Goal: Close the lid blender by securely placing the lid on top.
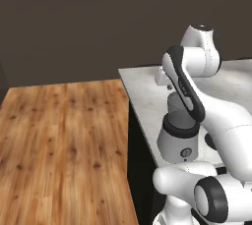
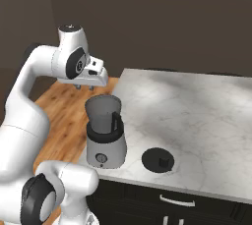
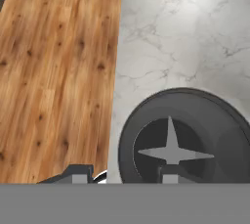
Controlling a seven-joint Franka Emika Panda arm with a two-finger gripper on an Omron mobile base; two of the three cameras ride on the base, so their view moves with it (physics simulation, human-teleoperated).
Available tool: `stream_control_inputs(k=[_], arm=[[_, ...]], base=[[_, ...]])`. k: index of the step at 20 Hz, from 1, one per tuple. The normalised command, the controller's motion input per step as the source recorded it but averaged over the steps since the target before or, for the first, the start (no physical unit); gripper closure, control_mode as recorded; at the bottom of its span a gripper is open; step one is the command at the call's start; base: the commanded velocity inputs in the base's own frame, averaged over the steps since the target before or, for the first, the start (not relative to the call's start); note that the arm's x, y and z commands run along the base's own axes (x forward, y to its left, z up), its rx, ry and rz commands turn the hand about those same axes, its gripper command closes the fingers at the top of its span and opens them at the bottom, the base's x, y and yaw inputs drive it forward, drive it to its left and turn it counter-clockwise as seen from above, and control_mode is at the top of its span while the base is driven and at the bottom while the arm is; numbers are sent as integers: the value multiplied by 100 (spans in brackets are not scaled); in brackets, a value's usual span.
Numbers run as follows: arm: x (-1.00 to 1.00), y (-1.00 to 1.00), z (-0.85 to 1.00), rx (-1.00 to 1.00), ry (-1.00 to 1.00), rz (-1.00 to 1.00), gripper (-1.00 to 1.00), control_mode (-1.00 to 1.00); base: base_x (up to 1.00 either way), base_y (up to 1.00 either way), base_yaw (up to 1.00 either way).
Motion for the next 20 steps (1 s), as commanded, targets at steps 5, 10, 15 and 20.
stream_control_inputs(k=[5, 10, 15, 20], arm=[[-18, 0, 0, 0, 0, 0, -100, -100], [-23, -13, -29, 1, 4, -4, -100, -100], [-84, -61, -38, 10, 0, -25, -100, -100], [-97, -94, -12, 17, -1, -26, -100, -100]], base=[[0, 0, 0], [0, 0, 0], [0, 0, 0], [0, 0, 0]])
